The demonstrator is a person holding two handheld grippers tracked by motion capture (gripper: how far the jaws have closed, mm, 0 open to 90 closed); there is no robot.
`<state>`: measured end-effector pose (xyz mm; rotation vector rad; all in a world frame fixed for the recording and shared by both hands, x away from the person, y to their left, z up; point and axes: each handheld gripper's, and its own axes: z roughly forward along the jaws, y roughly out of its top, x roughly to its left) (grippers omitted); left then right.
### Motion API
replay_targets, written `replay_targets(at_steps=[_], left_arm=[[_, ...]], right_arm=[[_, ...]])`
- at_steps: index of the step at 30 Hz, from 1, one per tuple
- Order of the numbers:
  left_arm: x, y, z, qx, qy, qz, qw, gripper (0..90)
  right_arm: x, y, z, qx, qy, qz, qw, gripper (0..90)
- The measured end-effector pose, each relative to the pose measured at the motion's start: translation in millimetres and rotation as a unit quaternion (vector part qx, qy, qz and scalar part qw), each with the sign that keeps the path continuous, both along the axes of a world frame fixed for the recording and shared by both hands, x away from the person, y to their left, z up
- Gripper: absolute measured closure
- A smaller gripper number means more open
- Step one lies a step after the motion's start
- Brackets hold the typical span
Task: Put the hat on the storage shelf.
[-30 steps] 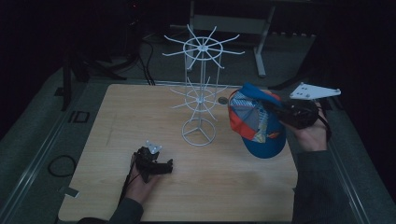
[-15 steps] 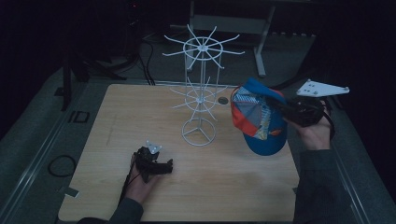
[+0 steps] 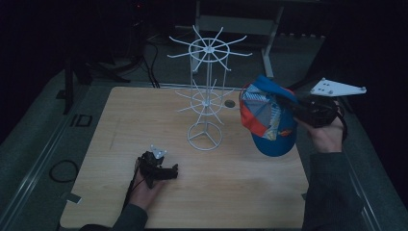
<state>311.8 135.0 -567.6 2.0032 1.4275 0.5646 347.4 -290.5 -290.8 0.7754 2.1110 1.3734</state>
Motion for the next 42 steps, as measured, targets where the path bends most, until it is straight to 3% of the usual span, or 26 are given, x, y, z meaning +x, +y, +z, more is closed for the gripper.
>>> replay_targets(at_steps=[16,42], left_arm=[[0.0,0.0,0.0,0.000,0.000,0.000,1.0000,2.4],[0.0,0.0,0.0,0.000,0.000,0.000,1.0000,2.5]], right_arm=[[0.3,-3.7,8.4,0.029,-0.009,-0.008,0.9995,87.1],[1.3,1.0,23.0,0.053,-0.027,-0.001,0.9982,87.2]])
